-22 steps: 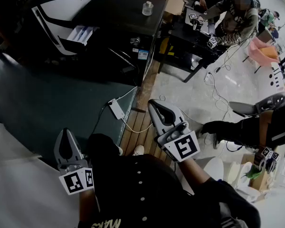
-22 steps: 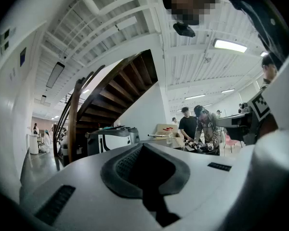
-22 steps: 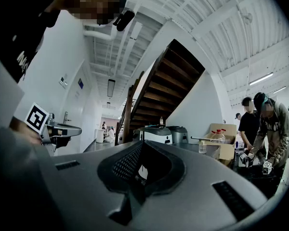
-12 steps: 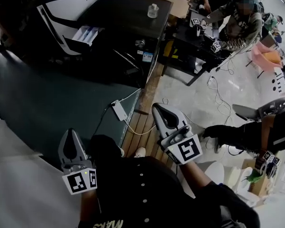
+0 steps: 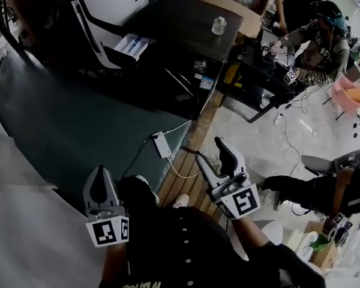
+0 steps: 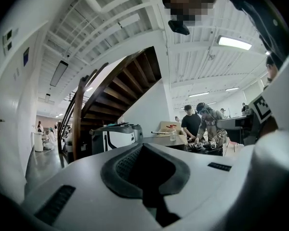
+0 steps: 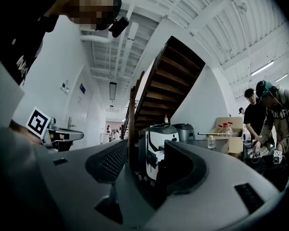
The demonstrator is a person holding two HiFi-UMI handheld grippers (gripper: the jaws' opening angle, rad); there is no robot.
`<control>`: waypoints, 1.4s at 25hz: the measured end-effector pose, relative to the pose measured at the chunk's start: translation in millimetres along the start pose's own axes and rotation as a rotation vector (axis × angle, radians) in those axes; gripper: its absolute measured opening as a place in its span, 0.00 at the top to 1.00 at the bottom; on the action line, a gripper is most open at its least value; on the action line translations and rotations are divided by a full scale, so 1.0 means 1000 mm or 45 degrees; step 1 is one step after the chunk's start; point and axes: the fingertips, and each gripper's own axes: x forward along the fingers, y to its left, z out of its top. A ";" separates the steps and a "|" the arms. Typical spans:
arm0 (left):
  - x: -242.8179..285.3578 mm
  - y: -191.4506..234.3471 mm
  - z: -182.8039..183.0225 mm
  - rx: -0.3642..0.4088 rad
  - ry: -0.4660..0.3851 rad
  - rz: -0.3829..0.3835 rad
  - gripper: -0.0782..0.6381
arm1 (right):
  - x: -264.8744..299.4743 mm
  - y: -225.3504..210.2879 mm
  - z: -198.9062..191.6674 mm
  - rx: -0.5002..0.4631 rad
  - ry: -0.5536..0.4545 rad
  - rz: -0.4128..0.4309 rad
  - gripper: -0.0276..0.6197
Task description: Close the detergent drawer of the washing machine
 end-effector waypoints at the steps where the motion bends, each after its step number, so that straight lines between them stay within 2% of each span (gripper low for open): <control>1: 0.000 0.003 0.000 -0.002 0.003 0.010 0.88 | 0.003 0.000 -0.001 0.011 0.006 0.005 0.59; 10: 0.016 0.044 -0.009 -0.025 0.035 0.069 0.88 | 0.056 0.006 -0.009 -0.010 0.042 0.038 0.61; 17: 0.056 0.092 0.000 -0.032 0.023 0.086 0.88 | 0.125 0.013 -0.005 -0.029 0.062 0.058 0.62; 26: 0.097 0.172 0.045 -0.019 0.006 0.069 0.88 | 0.222 0.042 0.041 -0.028 0.010 0.041 0.63; 31: 0.104 0.213 0.080 -0.016 0.004 0.060 0.88 | 0.259 0.059 0.066 -0.061 0.073 0.030 0.63; 35: 0.108 0.233 0.093 -0.006 0.008 0.056 0.88 | 0.279 0.069 0.083 -0.066 0.069 0.038 0.63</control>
